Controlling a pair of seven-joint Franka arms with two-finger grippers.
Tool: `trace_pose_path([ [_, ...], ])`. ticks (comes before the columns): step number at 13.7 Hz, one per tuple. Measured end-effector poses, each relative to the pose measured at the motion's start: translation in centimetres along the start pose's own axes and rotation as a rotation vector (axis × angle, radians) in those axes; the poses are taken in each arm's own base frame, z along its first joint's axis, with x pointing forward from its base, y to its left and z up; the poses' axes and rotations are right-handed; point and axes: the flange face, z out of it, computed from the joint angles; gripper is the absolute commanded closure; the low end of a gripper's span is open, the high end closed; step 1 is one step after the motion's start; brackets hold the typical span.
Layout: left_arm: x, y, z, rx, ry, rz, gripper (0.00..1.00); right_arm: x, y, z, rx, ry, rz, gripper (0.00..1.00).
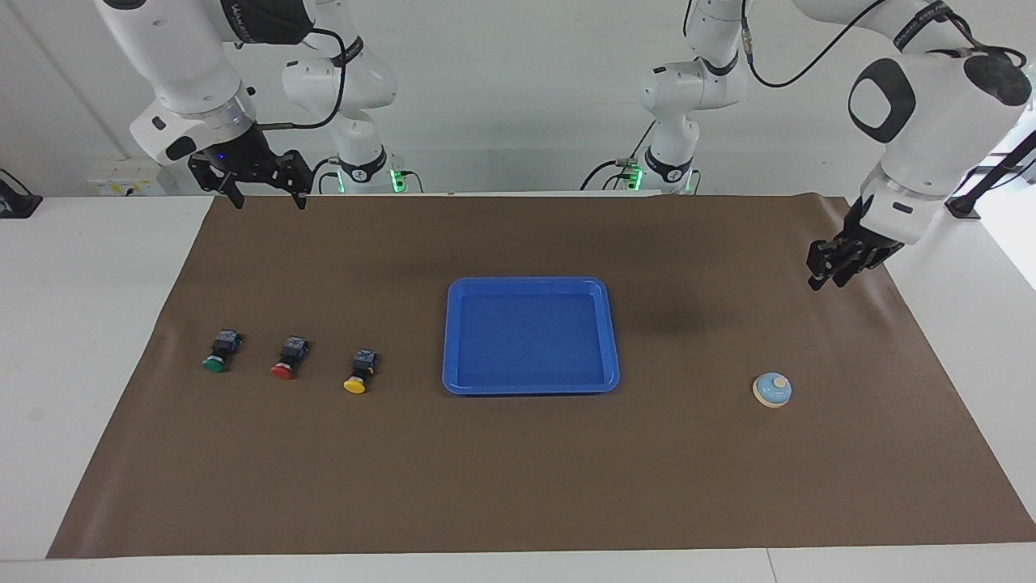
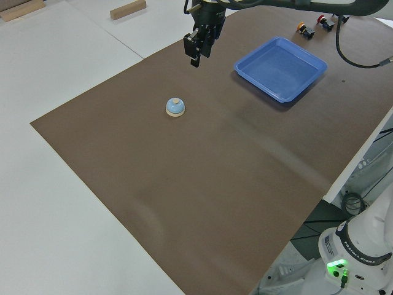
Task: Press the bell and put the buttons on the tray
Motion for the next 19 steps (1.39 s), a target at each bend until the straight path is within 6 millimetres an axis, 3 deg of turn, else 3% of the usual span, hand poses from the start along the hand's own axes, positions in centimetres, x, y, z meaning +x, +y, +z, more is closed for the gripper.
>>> trace_pose_path([
  [3, -1.6, -0.2, -1.8, 0.001, -0.006, -0.002, 0.00, 0.0, 0.0, 0.0, 0.000, 0.000, 0.000, 0.00],
  [11, -2.0, 0.0, -3.3, 0.003, -0.078, 0.001, 0.00, 0.0, 0.0, 0.0, 0.000, 0.000, 0.000, 0.00],
  [19, -2.2, 0.7, -3.0, 0.004, -0.119, 0.029, 0.00, 0.0, 0.1, 0.0, 0.000, 0.000, 0.002, 0.00],
])
